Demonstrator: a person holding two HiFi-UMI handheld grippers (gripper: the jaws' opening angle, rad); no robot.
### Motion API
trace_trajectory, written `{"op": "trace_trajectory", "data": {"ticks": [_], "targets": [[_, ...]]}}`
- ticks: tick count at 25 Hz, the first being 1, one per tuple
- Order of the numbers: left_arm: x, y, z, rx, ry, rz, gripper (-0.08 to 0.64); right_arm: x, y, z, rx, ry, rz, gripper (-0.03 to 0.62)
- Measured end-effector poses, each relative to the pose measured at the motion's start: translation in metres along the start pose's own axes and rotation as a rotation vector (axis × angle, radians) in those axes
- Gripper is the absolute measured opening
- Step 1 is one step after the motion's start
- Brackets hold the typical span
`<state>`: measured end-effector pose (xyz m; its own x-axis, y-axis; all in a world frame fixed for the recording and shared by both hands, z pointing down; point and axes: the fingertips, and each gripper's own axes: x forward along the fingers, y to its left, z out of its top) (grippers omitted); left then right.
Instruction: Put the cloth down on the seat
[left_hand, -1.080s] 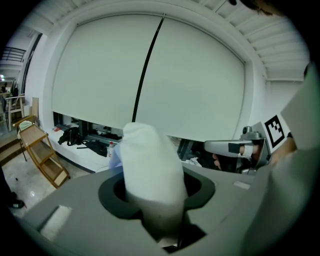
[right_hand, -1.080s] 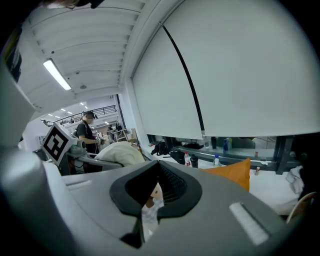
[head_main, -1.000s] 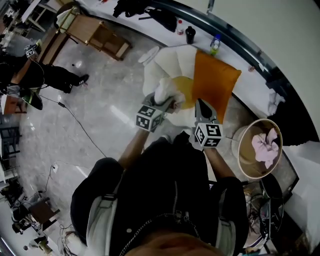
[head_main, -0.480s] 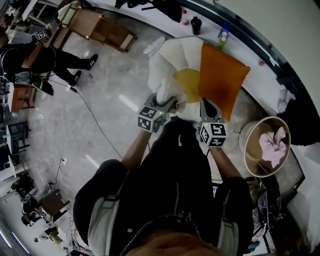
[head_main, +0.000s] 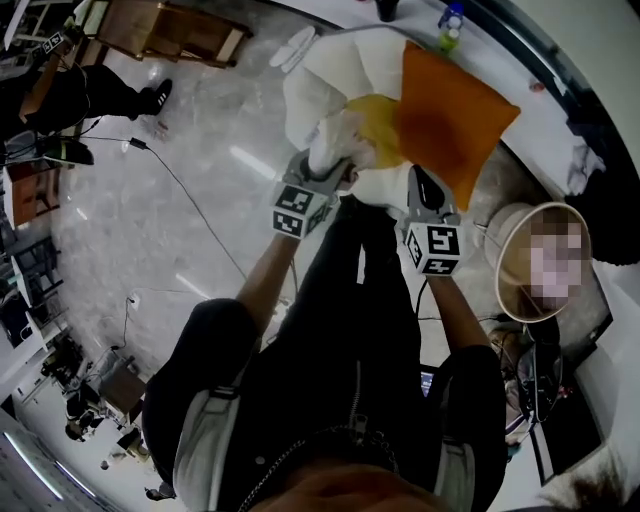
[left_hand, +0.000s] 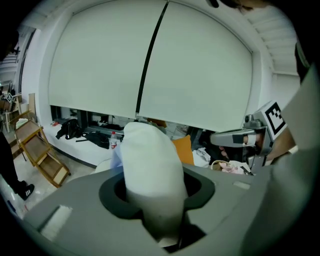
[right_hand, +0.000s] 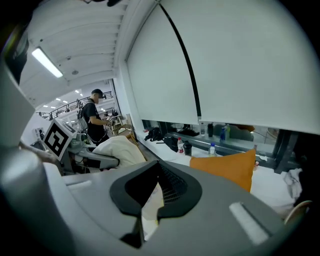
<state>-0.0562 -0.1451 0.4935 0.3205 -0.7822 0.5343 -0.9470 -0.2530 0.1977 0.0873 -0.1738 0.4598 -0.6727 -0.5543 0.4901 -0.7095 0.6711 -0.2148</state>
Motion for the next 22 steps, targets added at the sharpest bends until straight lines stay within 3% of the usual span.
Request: {"op": "trace_trajectory", "data": {"ticks": [9, 22], "targets": [[0.063, 0.035, -0.04, -0.017, 0.03, 0.004, 0.172, 0.035, 0.0, -0.047, -0.02, 0.092, 0.007, 0.002], [0.132, 0.056, -0.119, -0.022, 0.122, -0.036, 0.172, 0.065, -0.008, -0.135, 0.086, 0.216, -0.006, 0.002]]}}
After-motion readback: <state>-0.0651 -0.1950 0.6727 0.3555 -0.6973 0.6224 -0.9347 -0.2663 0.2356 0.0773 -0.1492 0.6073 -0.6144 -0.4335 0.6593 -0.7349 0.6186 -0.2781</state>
